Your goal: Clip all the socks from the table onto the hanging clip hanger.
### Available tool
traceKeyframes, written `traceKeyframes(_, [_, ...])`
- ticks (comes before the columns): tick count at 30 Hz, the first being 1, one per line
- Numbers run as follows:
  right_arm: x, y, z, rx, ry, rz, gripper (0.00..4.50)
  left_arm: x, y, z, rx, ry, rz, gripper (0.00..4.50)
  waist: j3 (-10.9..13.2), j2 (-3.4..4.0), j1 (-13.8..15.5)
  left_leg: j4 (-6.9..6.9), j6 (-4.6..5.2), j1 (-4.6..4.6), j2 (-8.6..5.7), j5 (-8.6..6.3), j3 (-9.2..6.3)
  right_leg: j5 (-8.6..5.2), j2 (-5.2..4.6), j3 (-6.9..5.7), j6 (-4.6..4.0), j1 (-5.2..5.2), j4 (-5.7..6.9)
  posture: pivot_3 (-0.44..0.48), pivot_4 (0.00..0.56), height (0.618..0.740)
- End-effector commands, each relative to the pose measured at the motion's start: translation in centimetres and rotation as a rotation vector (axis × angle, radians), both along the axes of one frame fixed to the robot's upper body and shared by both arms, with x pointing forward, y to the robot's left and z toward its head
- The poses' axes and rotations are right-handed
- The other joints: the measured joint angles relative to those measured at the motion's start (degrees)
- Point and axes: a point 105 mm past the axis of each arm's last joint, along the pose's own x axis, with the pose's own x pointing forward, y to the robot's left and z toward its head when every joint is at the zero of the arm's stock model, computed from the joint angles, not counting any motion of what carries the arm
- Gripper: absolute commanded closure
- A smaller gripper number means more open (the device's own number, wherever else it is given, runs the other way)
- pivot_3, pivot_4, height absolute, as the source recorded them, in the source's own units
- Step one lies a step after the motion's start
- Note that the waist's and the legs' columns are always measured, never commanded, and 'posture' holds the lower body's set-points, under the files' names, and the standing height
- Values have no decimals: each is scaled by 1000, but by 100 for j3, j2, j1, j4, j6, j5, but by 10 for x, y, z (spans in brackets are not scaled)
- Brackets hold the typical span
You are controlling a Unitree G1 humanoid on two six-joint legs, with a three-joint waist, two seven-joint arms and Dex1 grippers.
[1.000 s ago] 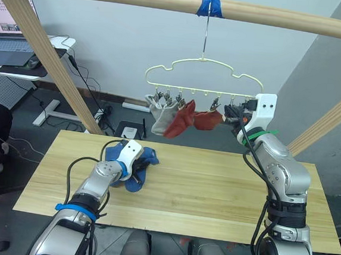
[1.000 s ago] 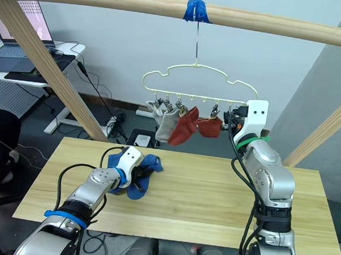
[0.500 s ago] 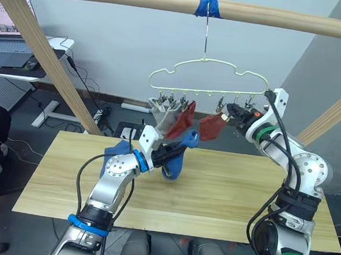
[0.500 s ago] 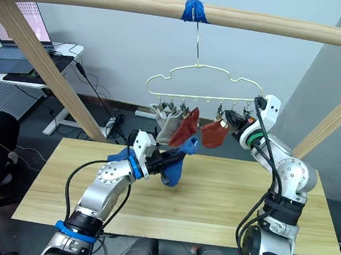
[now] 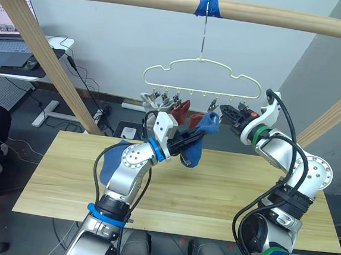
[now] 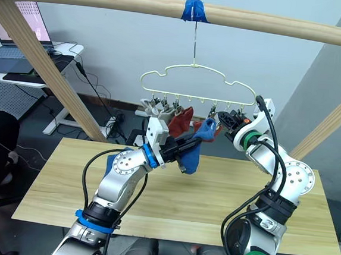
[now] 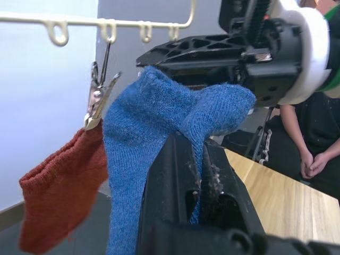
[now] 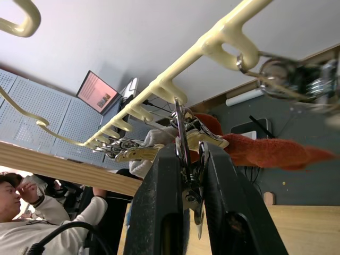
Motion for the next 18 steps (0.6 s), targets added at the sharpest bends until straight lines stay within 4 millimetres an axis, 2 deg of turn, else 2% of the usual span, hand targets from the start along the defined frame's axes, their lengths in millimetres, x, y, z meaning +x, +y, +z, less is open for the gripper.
traceKeyframes(1, [-3, 0, 17, 11, -58, -5, 4314, -2, -1, 12, -26, -40, -16, 4461, 0, 0, -4, 0, 0, 0, 0, 0, 0, 0, 0, 0, 0, 0, 0, -11, 159, 740])
traceKeyframes(7, [-3, -3, 20, 17, -59, -10, 4314, -2, 7, 4, -35, 9, 6, 4461, 0, 0, -28, 1, 0, -1, 0, 0, 0, 0, 0, 0, 0, 0, 0, -14, 162, 740])
traceKeyframes(18, [-4, -1, 19, 15, -51, 0, 4314, 4, 2, 8, -41, 7, 4, 4461, 0, 0, -74, 1, 0, -2, 0, 0, 0, 0, 0, 1, 1, 0, 0, -19, 167, 740])
